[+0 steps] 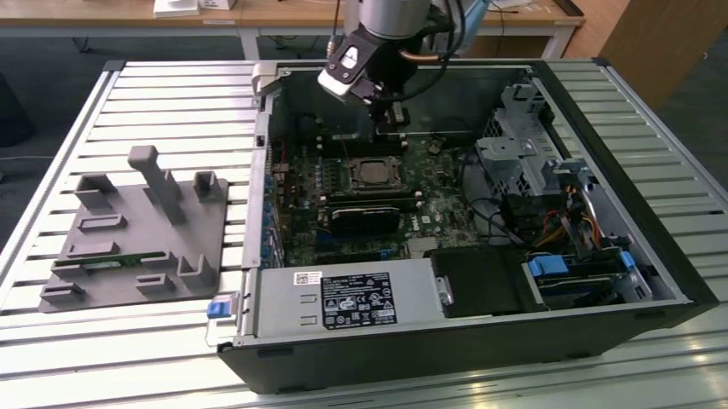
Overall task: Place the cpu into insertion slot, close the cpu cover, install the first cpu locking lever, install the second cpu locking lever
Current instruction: 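Install the first cpu locking lever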
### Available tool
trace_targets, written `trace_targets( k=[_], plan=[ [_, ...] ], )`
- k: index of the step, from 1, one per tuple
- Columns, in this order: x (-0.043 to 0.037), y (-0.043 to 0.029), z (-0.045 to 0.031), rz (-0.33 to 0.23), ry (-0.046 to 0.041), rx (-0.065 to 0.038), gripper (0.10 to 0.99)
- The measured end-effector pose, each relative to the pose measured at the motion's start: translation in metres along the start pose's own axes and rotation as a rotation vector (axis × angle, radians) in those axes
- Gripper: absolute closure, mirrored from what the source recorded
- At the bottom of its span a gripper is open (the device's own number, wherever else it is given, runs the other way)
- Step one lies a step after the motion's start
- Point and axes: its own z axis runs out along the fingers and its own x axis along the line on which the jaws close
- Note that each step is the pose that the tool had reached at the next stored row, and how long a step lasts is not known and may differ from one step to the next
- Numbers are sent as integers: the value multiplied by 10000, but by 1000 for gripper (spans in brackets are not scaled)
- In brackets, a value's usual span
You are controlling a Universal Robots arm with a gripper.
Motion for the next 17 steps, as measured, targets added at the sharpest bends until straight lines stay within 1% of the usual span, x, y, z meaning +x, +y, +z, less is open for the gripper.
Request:
trace_targets(
  k=[17],
  plan=[
    [0,0,5,-3102,24,76,980]
  ],
)
